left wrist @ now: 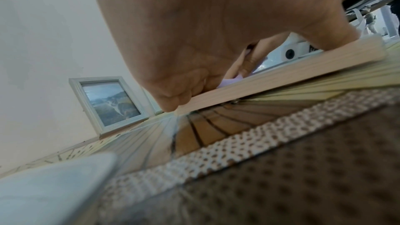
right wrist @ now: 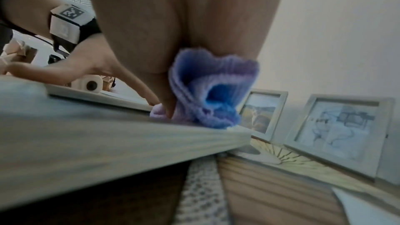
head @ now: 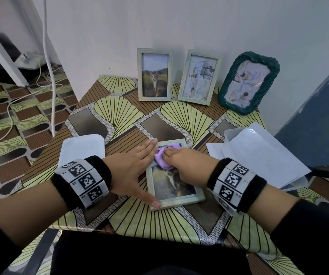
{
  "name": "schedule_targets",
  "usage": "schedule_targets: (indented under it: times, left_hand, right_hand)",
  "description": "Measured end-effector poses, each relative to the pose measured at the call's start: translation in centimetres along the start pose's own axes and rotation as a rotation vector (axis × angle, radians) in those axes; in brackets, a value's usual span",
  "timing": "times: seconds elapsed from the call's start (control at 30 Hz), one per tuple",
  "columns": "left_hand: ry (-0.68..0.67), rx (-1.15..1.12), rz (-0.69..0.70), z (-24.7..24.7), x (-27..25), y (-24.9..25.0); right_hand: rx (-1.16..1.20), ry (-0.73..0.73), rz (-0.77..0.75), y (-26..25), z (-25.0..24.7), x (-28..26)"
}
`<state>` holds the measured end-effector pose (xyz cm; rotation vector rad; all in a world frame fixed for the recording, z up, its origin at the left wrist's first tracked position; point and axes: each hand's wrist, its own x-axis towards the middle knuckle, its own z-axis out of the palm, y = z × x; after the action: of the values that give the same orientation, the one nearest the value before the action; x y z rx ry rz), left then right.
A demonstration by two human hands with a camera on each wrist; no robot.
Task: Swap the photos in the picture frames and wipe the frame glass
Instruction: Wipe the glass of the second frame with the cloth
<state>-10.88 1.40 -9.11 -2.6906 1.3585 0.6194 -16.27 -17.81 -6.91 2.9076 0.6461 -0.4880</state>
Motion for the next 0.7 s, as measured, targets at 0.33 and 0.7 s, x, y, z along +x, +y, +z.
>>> schedule_targets:
  times: [0.33, 0.7]
  left_hand:
    - [0.014, -0.011, -0.016, 0.0, -0.1, 0.1]
    - [-0.011, -0.035, -0.005, -0.5, -0.3, 0.0]
  right_hand:
    - [0.093, 0.063, -0.203, -1.6, 1.2, -1.7]
    - [0.066, 0.003, -0.316, 0.2, 1.1, -5.8]
